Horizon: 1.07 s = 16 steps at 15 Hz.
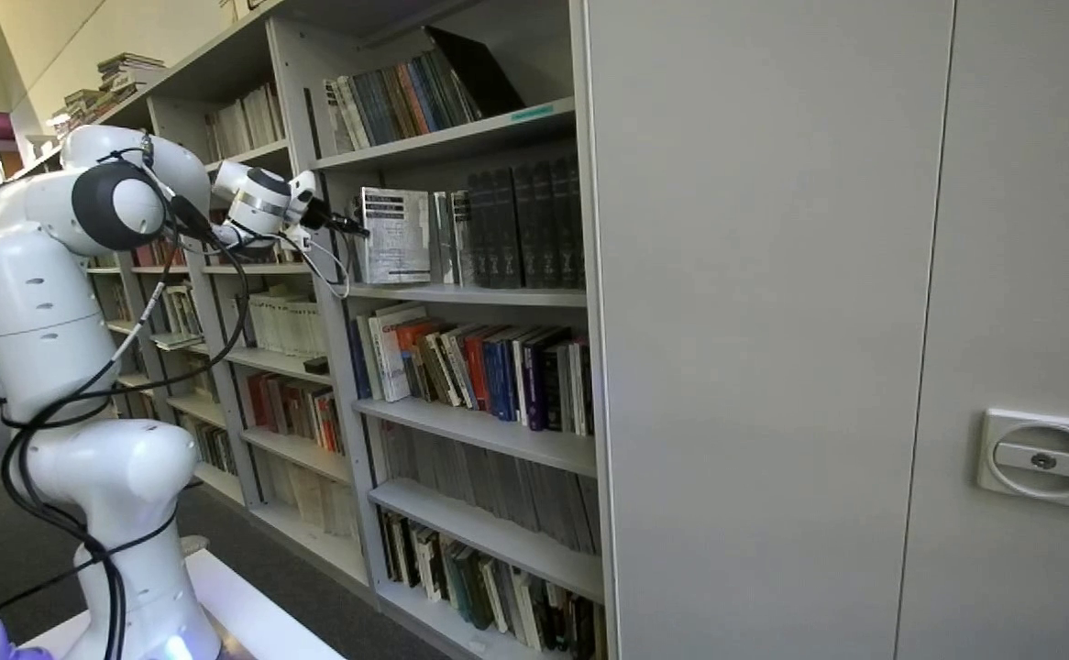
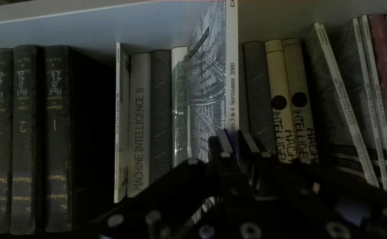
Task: Remove the fifth book from the left of the second shelf of the cabinet on the right and put it before the big grey books on the same shelf
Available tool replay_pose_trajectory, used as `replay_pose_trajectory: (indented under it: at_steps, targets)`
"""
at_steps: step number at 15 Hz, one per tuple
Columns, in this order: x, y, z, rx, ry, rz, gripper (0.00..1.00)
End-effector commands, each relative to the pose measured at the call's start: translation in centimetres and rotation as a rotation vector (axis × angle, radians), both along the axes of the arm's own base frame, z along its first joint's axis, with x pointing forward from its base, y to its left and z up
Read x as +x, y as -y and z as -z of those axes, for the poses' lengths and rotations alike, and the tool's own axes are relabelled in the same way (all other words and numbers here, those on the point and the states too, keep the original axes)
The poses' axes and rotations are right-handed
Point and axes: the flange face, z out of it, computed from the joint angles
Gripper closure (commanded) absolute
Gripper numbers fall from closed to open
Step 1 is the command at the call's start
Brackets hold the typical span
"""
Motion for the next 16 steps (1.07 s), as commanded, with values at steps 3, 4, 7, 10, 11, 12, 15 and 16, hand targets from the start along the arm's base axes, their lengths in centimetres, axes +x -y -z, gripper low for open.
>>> replay_pose_trajectory:
  at_steps: [3, 4, 7, 10, 11, 12, 15, 16]
  targets:
    - [-1.2, 1.8, -1.3, -0.047, 0.022, 0.125, 0.97]
    - [-1.3, 1.9, -1.2, -0.056, 0.020, 0.146, 0.97]
    - [-1.7, 2.0, -1.3, -0.080, 0.031, 0.215, 0.97]
    - [-2.5, 1.9, -1.7, -0.092, 0.049, 0.270, 0.97]
    - [-2.8, 1.8, -1.8, -0.095, 0.053, 0.284, 0.97]
    - [-3.2, 1.7, -1.9, -0.098, 0.056, 0.299, 0.97]
    - [-3.9, 1.6, -2.0, -0.100, 0.061, 0.344, 0.97]
    - [-3.9, 1.6, -1.9, -0.091, 0.057, 0.354, 0.97]
